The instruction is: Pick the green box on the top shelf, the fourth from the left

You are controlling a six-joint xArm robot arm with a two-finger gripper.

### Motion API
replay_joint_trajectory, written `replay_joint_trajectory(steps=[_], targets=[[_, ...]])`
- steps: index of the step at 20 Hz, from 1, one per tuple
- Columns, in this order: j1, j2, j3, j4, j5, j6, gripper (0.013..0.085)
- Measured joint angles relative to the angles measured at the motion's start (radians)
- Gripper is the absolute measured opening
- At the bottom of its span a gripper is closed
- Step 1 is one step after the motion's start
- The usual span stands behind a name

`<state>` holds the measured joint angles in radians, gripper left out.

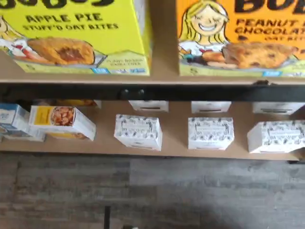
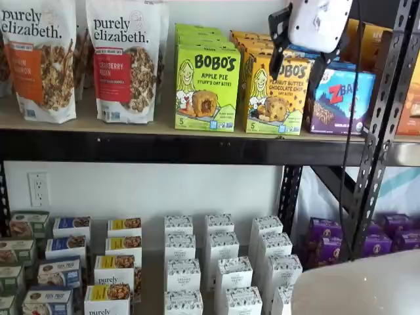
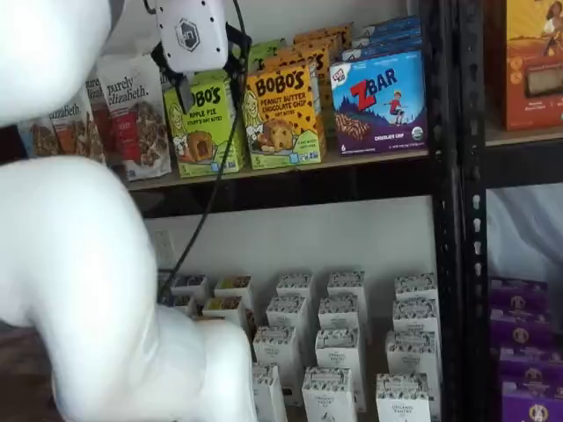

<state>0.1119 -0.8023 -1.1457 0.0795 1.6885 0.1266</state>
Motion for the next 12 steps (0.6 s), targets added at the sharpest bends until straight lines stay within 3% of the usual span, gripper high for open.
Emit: replay_joint_trajectory(steps=[2,12], targets=[[0.024,0.021,-0.013,-0.023,-0.006,0.021,0.085],[0.075,0.105,-0.043,-0.039,-0.115,0.063,0.085]])
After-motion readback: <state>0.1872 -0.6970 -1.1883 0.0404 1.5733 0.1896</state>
